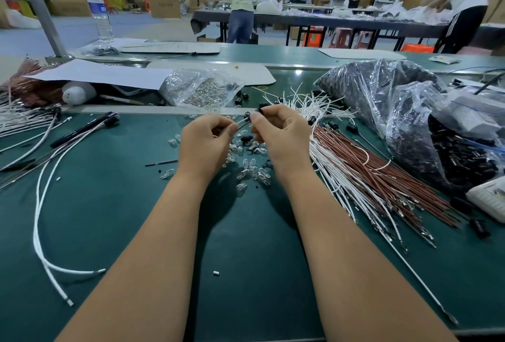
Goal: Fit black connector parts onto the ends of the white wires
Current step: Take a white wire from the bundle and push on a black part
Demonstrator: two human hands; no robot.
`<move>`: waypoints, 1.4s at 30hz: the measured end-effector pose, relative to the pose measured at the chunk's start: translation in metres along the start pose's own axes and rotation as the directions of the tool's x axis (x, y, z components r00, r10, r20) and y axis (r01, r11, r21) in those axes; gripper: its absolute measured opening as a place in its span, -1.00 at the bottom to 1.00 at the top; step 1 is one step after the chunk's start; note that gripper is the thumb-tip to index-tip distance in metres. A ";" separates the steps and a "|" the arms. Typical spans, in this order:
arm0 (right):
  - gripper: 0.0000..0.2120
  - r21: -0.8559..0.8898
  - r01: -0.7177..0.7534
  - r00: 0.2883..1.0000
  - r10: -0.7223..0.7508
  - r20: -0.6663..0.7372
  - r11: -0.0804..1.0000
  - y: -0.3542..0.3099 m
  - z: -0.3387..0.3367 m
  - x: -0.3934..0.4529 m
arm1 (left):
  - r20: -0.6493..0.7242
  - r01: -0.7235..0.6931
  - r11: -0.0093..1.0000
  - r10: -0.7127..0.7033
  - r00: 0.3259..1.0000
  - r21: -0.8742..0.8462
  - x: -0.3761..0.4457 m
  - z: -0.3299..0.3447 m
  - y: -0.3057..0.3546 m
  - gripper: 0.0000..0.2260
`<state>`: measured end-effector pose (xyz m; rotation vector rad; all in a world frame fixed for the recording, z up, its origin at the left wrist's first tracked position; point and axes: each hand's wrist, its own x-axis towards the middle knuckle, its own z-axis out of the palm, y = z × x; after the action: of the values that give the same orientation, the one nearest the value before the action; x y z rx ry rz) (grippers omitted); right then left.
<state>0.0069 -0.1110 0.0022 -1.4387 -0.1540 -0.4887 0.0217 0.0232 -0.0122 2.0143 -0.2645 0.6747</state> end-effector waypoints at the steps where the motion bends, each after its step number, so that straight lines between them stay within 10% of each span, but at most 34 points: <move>1: -0.85 -0.051 0.028 0.999 -0.027 0.021 0.998 0.000 0.001 0.000 | 0.013 -0.005 1.000 0.005 1.000 -0.024 0.000 0.000 0.000 -0.91; 15: -0.91 -0.262 0.173 0.984 -0.152 0.097 0.949 0.001 0.007 -0.004 | 0.084 0.071 0.882 -0.035 0.996 -0.467 0.001 -0.003 0.014 -0.78; 30: -0.89 0.090 -0.136 0.991 0.137 -0.001 0.987 -0.004 -0.005 0.003 | 0.224 0.241 0.930 -0.181 0.958 -0.278 0.000 0.000 0.007 -0.91; 42: -0.89 -0.067 -0.095 0.995 0.095 0.003 0.993 0.001 -0.007 0.003 | 0.219 0.187 0.968 -0.149 0.964 -0.167 -0.002 0.000 0.005 -0.89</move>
<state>0.0087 -0.1181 0.0019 -1.5056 -0.0743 -0.4146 0.0180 0.0206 -0.0090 1.9010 -0.2633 0.3217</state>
